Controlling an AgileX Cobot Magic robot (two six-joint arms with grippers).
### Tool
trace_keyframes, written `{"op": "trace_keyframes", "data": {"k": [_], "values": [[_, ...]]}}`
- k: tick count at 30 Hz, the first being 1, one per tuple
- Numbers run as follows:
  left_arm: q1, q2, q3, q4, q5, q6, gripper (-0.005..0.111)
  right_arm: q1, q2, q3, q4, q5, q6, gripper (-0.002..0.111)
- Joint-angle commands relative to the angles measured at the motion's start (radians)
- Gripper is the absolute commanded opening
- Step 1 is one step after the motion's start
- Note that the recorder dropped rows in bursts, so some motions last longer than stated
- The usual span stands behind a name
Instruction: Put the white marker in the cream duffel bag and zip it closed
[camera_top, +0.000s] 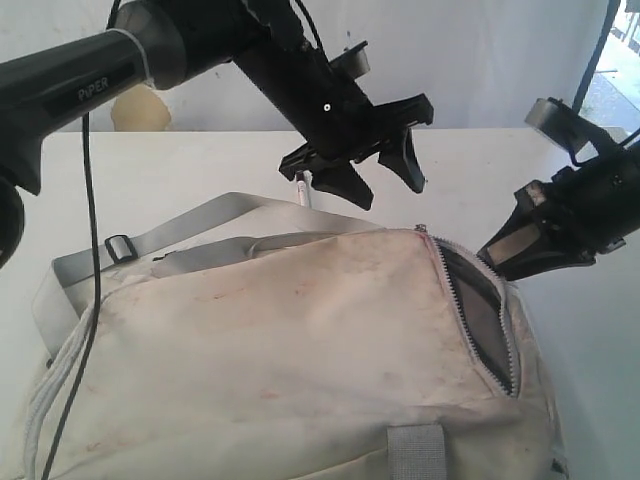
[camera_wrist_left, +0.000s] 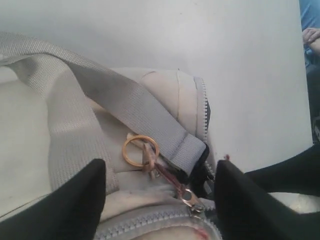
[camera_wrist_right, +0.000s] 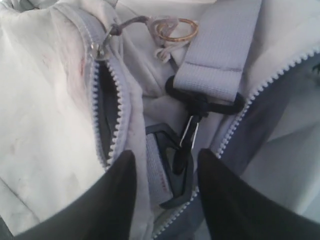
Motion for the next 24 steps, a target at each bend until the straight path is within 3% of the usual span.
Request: {"op": "trace_keyframes", "data": {"k": [1, 10, 18, 22, 24], "values": [[0.003, 0.021, -0.012, -0.017, 0.012, 0.015, 0.073, -0.006, -0.009, 0.021, 0.066, 0.003, -0.017, 0.053], [-0.025, 0.038, -0.012, -0.032, 0.012, 0.015, 0.076, -0.006, -0.01, 0.022, 0.077, 0.003, -0.073, 0.054], [-0.044, 0.044, -0.012, 0.017, 0.012, 0.016, 0.076, 0.062, -0.01, 0.022, 0.072, 0.003, -0.112, 0.054], [-0.049, 0.053, -0.012, 0.061, 0.012, 0.016, 0.06, 0.072, -0.01, 0.022, 0.042, 0.003, -0.119, 0.054], [-0.051, 0.058, -0.012, 0.045, 0.012, 0.016, 0.059, 0.072, -0.01, 0.022, -0.008, 0.003, -0.119, 0.054]]}}
